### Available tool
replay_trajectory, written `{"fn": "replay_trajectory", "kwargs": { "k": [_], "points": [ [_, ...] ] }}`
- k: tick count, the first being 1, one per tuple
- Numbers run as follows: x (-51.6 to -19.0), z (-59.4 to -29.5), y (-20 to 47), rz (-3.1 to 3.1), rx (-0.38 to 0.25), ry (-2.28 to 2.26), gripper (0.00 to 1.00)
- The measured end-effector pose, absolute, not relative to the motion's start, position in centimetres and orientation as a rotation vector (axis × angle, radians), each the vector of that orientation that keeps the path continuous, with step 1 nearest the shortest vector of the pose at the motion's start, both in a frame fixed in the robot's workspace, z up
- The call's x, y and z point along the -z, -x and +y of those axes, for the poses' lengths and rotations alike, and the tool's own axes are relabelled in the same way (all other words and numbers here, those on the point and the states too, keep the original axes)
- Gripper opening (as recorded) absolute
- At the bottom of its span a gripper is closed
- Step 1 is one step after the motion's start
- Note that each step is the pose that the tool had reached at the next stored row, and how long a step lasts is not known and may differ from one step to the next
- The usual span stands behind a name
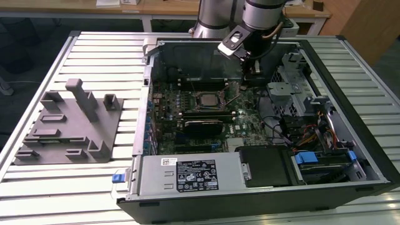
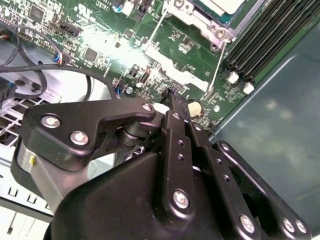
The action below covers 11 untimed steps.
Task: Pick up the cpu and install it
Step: 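Close the cpu cover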
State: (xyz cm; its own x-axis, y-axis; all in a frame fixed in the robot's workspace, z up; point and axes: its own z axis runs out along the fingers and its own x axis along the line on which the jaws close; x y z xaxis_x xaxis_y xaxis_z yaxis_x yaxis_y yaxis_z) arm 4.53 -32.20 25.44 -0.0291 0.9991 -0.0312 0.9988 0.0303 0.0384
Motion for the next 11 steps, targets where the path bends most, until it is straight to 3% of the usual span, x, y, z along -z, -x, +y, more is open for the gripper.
{"fn": "replay_trajectory", "kwargs": {
  "k": [11],
  "points": [
    [-24.38,-32.2,-4.56,2.192,-0.007,-2.18,0.11]
  ]
}}
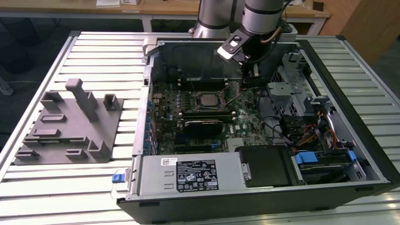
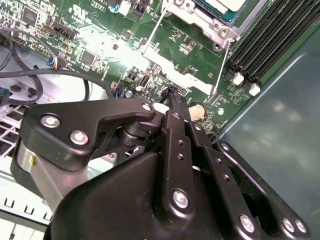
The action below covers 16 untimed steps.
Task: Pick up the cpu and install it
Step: 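Close the cpu cover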
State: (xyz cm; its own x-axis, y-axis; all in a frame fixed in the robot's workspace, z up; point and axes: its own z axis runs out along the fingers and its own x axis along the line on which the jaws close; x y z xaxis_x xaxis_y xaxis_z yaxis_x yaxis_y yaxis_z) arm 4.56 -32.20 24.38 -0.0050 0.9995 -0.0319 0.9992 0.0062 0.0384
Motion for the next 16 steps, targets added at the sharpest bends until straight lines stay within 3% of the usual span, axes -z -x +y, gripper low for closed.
{"fn": "replay_trajectory", "kwargs": {
  "k": [16],
  "points": [
    [-24.3,-32.2,0.1,2.189,-0.008,-2.184,0.11]
  ]
}}
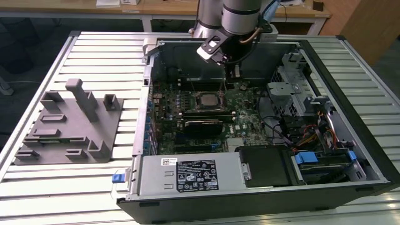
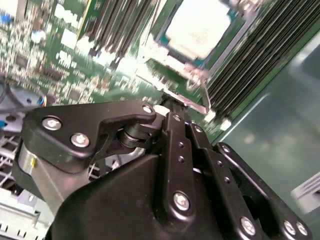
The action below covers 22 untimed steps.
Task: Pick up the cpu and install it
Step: 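Close the cpu cover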
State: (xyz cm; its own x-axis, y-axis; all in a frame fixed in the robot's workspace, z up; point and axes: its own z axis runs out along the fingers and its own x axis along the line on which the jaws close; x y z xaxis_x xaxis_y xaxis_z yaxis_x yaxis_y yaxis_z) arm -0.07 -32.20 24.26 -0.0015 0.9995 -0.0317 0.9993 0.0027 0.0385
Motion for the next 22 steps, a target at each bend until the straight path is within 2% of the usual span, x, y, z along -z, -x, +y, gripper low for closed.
{"fn": "replay_trajectory", "kwargs": {
  "k": [11,17,22],
  "points": [
    [-24.2,-32.2,1.8,2.188,-0.007,-2.185,0.11],
    [-24.0,-32.2,1.8,2.204,0.035,-2.2,0.11],
    [-24.0,-32.2,1.8,2.205,0.037,-2.2,0.11]
  ]
}}
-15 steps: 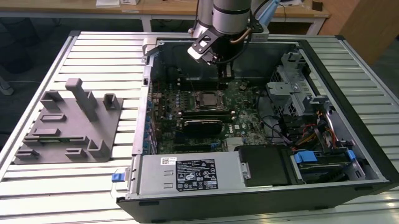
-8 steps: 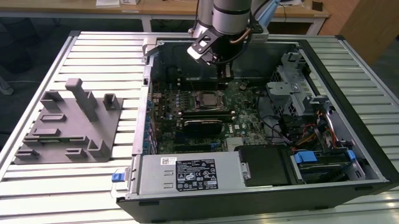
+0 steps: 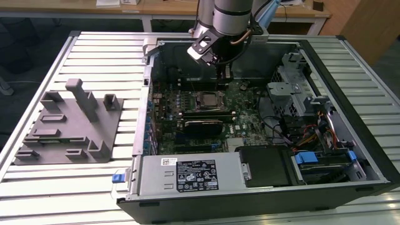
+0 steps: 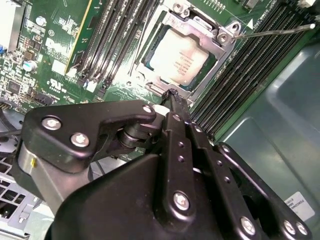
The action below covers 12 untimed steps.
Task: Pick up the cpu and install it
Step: 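Close the cpu cover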
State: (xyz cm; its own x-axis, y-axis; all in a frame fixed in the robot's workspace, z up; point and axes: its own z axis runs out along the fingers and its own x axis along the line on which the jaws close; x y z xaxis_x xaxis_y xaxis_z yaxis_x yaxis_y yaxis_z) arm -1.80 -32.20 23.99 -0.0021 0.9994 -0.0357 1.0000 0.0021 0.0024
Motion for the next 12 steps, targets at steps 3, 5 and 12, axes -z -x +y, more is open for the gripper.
{"fn": "replay_trajectory", "kwargs": {
  "k": [3,5,12],
  "points": [
    [-23.93,-32.23,1.94,2.206,0.033,-2.201,0.11],
    [-23.85,-32.27,2.08,2.208,0.029,-2.203,0.11],
    [-23.45,-32.43,2.48,2.21,0.019,-2.206,0.11]
  ]
}}
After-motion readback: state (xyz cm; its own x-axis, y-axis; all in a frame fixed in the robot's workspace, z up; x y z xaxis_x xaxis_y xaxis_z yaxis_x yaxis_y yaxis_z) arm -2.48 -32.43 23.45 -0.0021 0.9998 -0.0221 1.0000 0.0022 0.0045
